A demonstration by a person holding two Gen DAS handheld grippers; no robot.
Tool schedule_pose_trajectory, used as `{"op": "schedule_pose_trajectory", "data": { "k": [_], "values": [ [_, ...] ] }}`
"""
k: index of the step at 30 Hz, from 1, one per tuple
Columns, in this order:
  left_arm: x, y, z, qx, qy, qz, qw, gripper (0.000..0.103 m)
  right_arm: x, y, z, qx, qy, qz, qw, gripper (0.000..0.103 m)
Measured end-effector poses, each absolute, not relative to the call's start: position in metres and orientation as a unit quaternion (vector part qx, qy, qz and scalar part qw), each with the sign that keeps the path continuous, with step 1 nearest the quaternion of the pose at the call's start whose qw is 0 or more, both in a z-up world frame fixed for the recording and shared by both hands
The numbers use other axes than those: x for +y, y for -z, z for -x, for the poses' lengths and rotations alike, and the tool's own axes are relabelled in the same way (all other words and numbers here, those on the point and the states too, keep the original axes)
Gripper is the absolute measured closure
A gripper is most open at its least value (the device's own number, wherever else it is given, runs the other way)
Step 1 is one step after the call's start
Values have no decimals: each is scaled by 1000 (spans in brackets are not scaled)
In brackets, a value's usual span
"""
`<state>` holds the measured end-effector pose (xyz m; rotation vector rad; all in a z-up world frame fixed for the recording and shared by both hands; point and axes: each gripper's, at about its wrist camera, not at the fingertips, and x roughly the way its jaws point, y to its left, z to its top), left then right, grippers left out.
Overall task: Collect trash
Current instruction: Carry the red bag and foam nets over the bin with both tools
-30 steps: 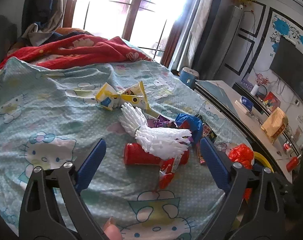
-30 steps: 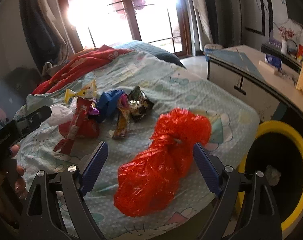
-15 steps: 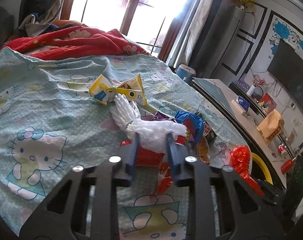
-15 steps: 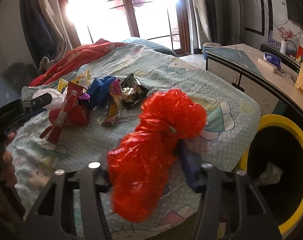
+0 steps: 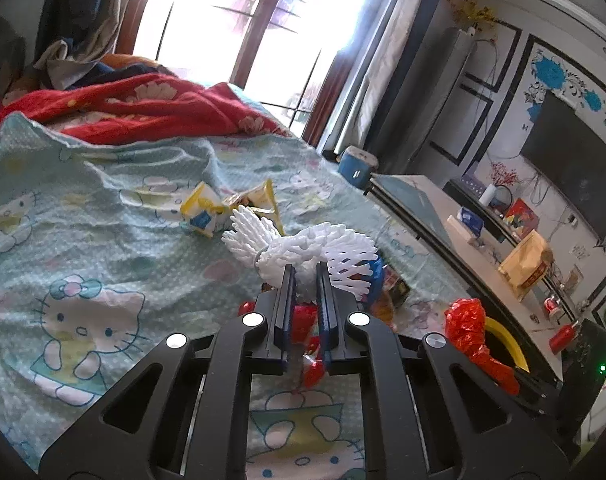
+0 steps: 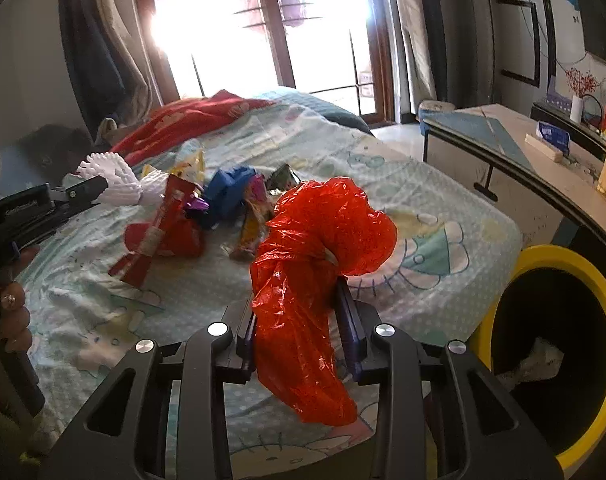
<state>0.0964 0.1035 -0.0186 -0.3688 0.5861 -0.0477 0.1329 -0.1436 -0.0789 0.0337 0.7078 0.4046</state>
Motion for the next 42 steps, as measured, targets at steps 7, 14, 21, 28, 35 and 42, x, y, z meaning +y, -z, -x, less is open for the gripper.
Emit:
{"op": "schedule_pose_trajectory", "data": {
  "k": [7,14,21,28,35,42],
  "values": [
    [91,-1,-87,265,41,173,948,97,-145,65,-123,327,-208,-21,921,71],
    [71,-15,-80,249,63,158,954,97,-152,52,-118,314,-214,-28,925,71],
    [51,-19,-79,247,80,152,954,97,-169,37,-116,299,-213,-37,929,71],
    [25,-22,-75,246,102,144,953,97,-193,29,-112,291,-202,-45,934,71],
    [-7,-22,-76,247,131,141,950,97,-226,26,-111,289,-170,-52,941,71],
    [-34,-19,-78,254,159,126,945,97,-262,23,-111,283,-136,-67,947,71]
  ]
}}
